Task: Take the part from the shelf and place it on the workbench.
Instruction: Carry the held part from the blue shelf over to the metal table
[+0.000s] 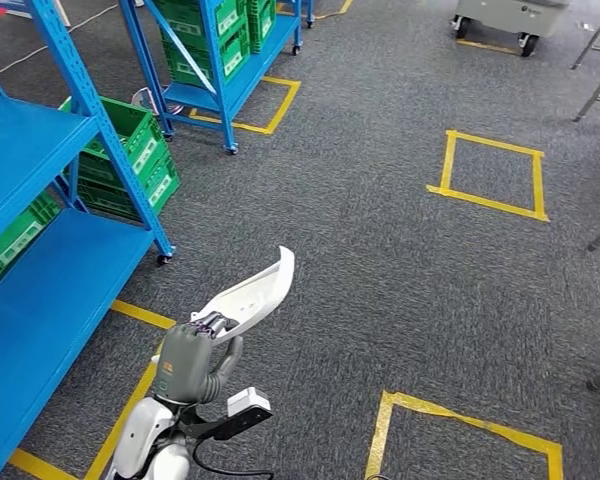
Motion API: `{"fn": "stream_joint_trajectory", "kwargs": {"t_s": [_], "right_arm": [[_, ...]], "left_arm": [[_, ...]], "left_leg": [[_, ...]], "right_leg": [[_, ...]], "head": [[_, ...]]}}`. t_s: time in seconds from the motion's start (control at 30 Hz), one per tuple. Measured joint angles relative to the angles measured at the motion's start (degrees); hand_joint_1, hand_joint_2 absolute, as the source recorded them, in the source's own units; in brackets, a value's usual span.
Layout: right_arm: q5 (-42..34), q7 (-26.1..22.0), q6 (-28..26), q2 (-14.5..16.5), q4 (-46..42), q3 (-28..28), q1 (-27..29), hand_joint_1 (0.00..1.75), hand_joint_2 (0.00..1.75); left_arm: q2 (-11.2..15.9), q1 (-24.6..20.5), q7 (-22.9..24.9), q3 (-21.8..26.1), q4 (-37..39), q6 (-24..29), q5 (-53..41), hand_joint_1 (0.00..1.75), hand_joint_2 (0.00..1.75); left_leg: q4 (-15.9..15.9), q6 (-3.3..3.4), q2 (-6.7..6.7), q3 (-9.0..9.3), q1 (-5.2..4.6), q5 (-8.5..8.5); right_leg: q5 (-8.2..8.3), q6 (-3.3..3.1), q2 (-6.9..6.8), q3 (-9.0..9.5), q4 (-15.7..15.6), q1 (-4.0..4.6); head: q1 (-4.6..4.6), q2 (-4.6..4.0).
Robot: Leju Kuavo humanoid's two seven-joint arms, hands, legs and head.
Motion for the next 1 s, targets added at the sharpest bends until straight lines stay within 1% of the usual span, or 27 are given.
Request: {"fn": "stream_joint_trajectory", "kwargs": {"t_s": [0.03,0.07,0.1,0.13,0.17,0.2,0.23,0.27,0.3,0.33,0.37,0.4,0.43,0.5,0.53,0.57,0.6,0.63,0.67,0.7,0.77,0.8,0.83,0.87,0.9,0.97,1.0], "right_arm": [[0.0,0.0,0.0,0.0,0.0,0.0,-0.2,0.0,0.0],[0.0,0.0,0.0,0.1,0.0,0.0,-0.3,0.0,0.0],[0.0,0.0,-0.1,0.1,0.0,-0.1,-0.2,0.0,0.0],[0.0,0.0,-0.1,0.1,0.0,-0.2,-0.2,0.0,0.0],[0.0,0.0,-0.2,0.1,0.0,-0.3,-0.1,0.0,0.0],[0.0,0.0,-0.2,0.1,0.0,-0.4,-0.2,0.0,0.0],[0.0,0.1,-0.1,0.1,0.0,-0.5,-0.2,0.0,0.0],[0.0,0.1,0.0,0.1,0.0,-0.6,-0.3,0.0,0.0],[0.0,0.0,0.3,0.1,0.0,-0.7,-0.3,0.0,0.0],[0.0,0.0,0.5,0.1,0.0,-0.8,-0.3,0.0,0.0],[0.0,-0.1,0.7,0.2,0.0,-1.0,-0.3,0.0,0.0],[0.0,-0.2,0.9,0.2,0.0,-1.0,-0.3,0.0,0.0],[0.0,-0.4,1.1,0.2,0.0,-1.1,-0.3,0.0,0.0],[0.0,-0.8,1.7,0.3,0.0,-1.4,-0.4,0.0,0.0],[0.0,-1.0,2.0,0.3,0.0,-1.6,-0.4,0.0,0.0],[0.0,-1.3,2.3,0.3,0.0,-1.8,-0.4,0.0,0.0],[0.0,-1.5,2.5,0.3,0.0,-2.0,-0.3,0.0,0.0],[0.0,-1.7,2.7,0.3,0.0,-2.3,-0.2,0.0,0.0],[0.0,-1.8,2.7,0.3,0.0,-2.4,-0.1,0.0,0.0],[-0.1,-1.9,2.8,0.4,0.0,-2.5,-0.1,0.0,0.0],[-0.3,-1.9,2.8,0.4,0.1,-2.7,-0.3,0.0,0.0],[-0.3,-1.9,2.8,0.4,0.1,-2.8,-0.4,0.0,0.0],[-0.3,-1.7,2.7,0.4,0.1,-2.8,-0.4,0.0,0.0],[-0.3,-1.5,2.6,0.4,0.1,-2.8,-0.3,0.0,0.0],[-0.4,-1.2,2.5,0.4,0.1,-2.9,-0.2,0.0,0.0],[-0.4,-0.3,2.1,0.5,0.1,-3.0,-0.3,0.0,0.0],[-0.4,0.1,2.0,0.5,0.1,-3.0,-0.4,0.0,0.0]], "left_arm": [[0.0,0.0,-0.1,0.1,0.0,0.0,0.0,1.75,1.75],[-0.1,-0.1,-0.2,0.1,0.0,0.0,0.0,1.75,1.75],[-0.2,-0.1,-0.2,0.2,0.0,0.0,0.0,1.75,1.75],[-0.2,-0.1,-0.3,0.2,0.0,-0.1,0.0,1.75,1.75],[-0.3,0.0,-0.3,0.2,0.0,-0.1,0.0,1.75,1.75],[-0.3,0.0,-0.3,0.2,0.0,-0.1,0.0,1.75,1.75],[-0.2,0.0,-0.4,0.2,0.0,-0.1,0.0,1.75,1.75],[-0.2,0.0,-0.5,0.3,0.1,-0.1,0.0,1.75,1.75],[-0.2,0.0,-0.7,0.3,0.1,-0.1,0.0,1.75,1.75],[-0.1,0.0,-0.9,0.3,0.1,-0.1,0.0,1.75,1.75],[-0.1,0.0,-1.1,0.3,0.1,-0.2,0.0,1.75,1.75],[-0.2,0.0,-1.3,0.3,0.1,-0.3,0.0,1.75,1.75],[-0.2,0.0,-1.4,0.3,0.1,-0.4,0.0,1.75,1.75],[-0.3,0.0,-1.7,0.2,0.1,-0.6,-0.1,1.75,1.75],[-0.3,0.0,-1.9,0.2,0.2,-0.6,-0.2,1.75,1.75],[-0.3,0.0,-2.0,0.1,0.2,-0.7,-0.3,1.75,1.75],[-0.3,0.0,-2.1,0.0,0.3,-0.8,-0.4,1.75,1.75],[-0.3,0.0,-2.2,-0.1,0.3,-0.8,-0.5,1.75,1.75],[-0.3,0.0,-2.2,-0.2,0.4,-0.9,-0.6,1.75,1.75],[-0.4,0.0,-2.2,-0.4,0.4,-0.9,-0.8,1.75,1.75],[-0.3,0.0,-2.2,-0.5,0.5,-1.0,-1.1,1.75,1.75],[-0.3,0.1,-2.2,-0.5,0.6,-1.0,-1.2,1.75,1.75],[-0.2,0.1,-2.2,-0.5,0.7,-1.1,-1.4,1.75,1.75],[-0.2,0.1,-2.1,-0.6,0.8,-1.2,-1.7,1.75,1.75],[-0.2,0.1,-2.0,-0.8,0.9,-1.2,-2.0,1.75,1.75],[-0.2,0.1,-1.7,-1.2,0.9,-1.3,-2.8,1.75,1.75],[-0.2,0.1,-1.6,-1.3,0.9,-1.3,-3.1,1.75,1.75]], "left_leg": [[0.0,-0.24,0.64,-0.09,0.01,0.4],[0.0,-0.49,1.34,-0.15,0.11,0.78],[0.0,-0.75,1.78,-0.25,0.25,1.01],[0.3,-1.08,1.31,-0.47,0.44,0.54],[1.4,-1.42,0.08,-0.91,0.55,-0.95],[3.5,-1.7,-1.54,-1.65,0.61,-3.31],[6.8,-1.87,-3.18,-2.61,0.64,-6.2],[10.6,-1.89,-4.15,-3.65,0.6,-8.77],[13.9,-1.82,-4.55,-4.36,0.53,-10.24],[15.7,-1.7,-4.74,-4.39,0.44,-10.46],[15.5,-1.53,-4.87,-3.53,0.38,-9.55],[13.3,-1.35,-5.14,-1.62,0.35,-7.93],[9.6,-1.16,-6.05,1.04,0.39,-6.51],[2.1,-0.87,-8.55,5.9,0.59,-5.67],[0.0,-0.81,-9.41,7.07,0.63,-5.97],[-0.8,-0.7,-9.45,7.35,0.57,-6.16],[-0.8,-0.49,-8.85,7.12,0.58,-5.92],[-0.9,-0.16,-8.14,6.94,0.61,-5.62],[-0.9,0.27,-7.46,6.73,0.64,-5.23],[-1.0,0.61,-6.71,6.45,0.71,-4.81],[-1.0,0.85,-5.27,5.65,0.58,-4.12],[-0.9,0.78,-4.5,5.22,0.55,-3.86],[-0.9,0.67,-3.76,4.83,0.54,-3.65],[-0.9,0.53,-3.09,4.54,0.55,-3.58],[-0.9,0.36,-2.44,4.38,0.57,-3.56],[-0.9,-0.19,-1.2,4.41,0.49,-3.75],[-0.9,-0.57,-0.62,4.5,0.41,-3.9]], "right_leg": [[-0.72,-0.35,-0.59,1.49,-2.7,0.33],[-0.91,-0.82,-0.4,1.85,-4.0,0.66],[-0.52,-1.41,0.19,1.37,-4.1,0.72],[0.01,-1.92,0.76,0.91,-4.2,0.74],[0.65,-2.44,1.33,0.46,-4.3,0.67],[1.39,-2.88,1.91,-0.12,-4.4,0.56],[2.13,-3.14,2.55,-0.89,-4.3,0.54],[2.88,-3.28,3.28,-1.84,-4.2,0.56],[3.58,-3.33,4.01,-2.8,-4.1,0.59],[4.26,-3.32,4.75,-3.76,-4.0,0.62],[4.91,-3.28,5.46,-4.68,-3.9,0.63],[5.57,-3.18,6.19,-5.56,-3.8,0.6],[6.22,-3.01,6.91,-6.37,-3.7,0.55],[7.43,-2.53,8.22,-7.65,-3.5,0.56],[7.93,-2.29,8.77,-8.03,-3.4,0.57],[8.42,-2.01,9.32,-8.3,-3.5,0.56],[8.88,-1.74,9.83,-8.49,-3.7,0.45],[8.81,-1.5,9.56,-8.86,-3.5,0.4],[7.94,-1.21,8.58,-9.48,-2.4,0.33],[6.25,-0.93,7.2,-10.5,-0.1,0.24],[1.3,-0.27,4.61,-13.43,7.9,-0.09],[-0.53,0.03,4.16,-14.56,11.6,-0.31],[-1.46,0.29,3.94,-14.84,13.8,-0.53],[-1.3,0.46,3.77,-13.85,13.5,-0.72],[-0.31,0.58,3.39,-11.66,10.9,-0.88],[1.59,0.57,1.24,-5.79,2.5,-0.86],[1.88,0.25,0.28,-3.7,-0.7,-0.69]], "head": [[-0.01,0.0],[-0.04,-0.01],[-0.03,-0.01],[-0.01,-0.01],[-0.05,-0.01],[-0.07,-0.01],[-0.13,0.0],[-0.15,0.0],[-0.15,0.0],[-0.14,0.0],[-0.14,0.0],[-0.14,0.0],[-0.14,-0.01],[-0.1,0.0],[-0.15,0.0],[-0.18,0.01],[-0.25,0.01],[-0.28,0.0],[-0.08,0.0],[0.09,-0.01],[0.44,0.0],[0.45,0.0],[0.44,-0.01],[0.45,0.0],[0.45,-0.01],[0.46,0.0],[0.36,0.0]]}}
